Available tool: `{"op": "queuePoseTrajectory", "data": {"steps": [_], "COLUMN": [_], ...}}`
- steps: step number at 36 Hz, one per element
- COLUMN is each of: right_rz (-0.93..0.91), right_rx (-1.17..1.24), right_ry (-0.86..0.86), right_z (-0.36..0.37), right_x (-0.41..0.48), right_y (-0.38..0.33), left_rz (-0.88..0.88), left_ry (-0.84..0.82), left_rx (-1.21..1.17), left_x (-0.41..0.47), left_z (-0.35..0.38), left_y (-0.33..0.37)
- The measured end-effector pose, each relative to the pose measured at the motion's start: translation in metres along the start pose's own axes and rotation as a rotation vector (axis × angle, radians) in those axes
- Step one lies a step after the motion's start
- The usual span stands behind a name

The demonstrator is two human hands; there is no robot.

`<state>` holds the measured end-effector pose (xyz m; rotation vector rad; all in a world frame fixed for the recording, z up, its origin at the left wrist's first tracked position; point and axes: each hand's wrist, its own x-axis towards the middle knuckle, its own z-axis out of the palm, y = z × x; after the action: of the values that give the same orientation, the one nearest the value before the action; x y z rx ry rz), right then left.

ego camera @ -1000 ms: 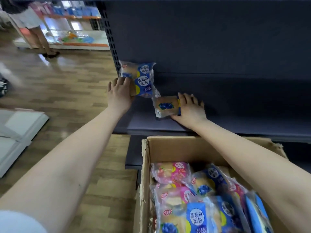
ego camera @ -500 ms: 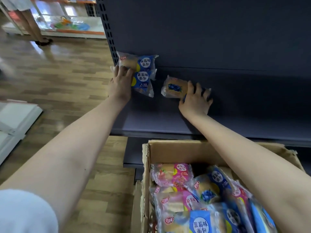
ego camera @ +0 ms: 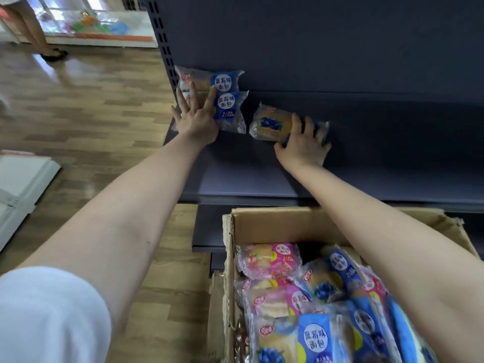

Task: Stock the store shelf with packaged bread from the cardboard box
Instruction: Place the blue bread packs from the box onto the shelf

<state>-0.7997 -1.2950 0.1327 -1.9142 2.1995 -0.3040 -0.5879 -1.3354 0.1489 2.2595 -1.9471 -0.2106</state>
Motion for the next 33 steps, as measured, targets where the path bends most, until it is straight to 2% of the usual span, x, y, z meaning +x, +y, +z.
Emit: {"op": "queuePoseTrajectory", "data": {"steps": [8,13,20,23,26,33], "right_rz": [0.002,-0.017,-0.073,-0.109,-0.158,-0.133], "right_rx": [-0.004,0.0,0.004,-0.024,-0.065,-0.055], "right_ry": [-0.024,-0.028,-0.076,-0.061,-0.134,-0.225], "right_z": [-0.005,-0.006,-0.019,-0.025,-0.03,-0.043], "right_x": [-0.008,-0.018,-0.028,-0.035,-0.042,-0.065], "right_y": [-0.005,-0.004,-0.003,-0.004,-0.004,-0.003], "left_rz": [-0.101,-0.155,-0.139,-0.181,-0.207,-0.274], "left_ry": [0.016,0.033,0.077,0.041,-0.022,-0.047], "left_rx": [0.142,0.117,0.074,0.081,0.089,0.09], "left_x": [-0.004,-0.011,-0.038,-0.058,-0.077,-0.119], "left_z": [-0.001,-0.006,-0.011,-0.014,-0.015,-0.033], "left_y": [-0.005,-0.012,-0.009,-0.005,-0.005,-0.001]}}
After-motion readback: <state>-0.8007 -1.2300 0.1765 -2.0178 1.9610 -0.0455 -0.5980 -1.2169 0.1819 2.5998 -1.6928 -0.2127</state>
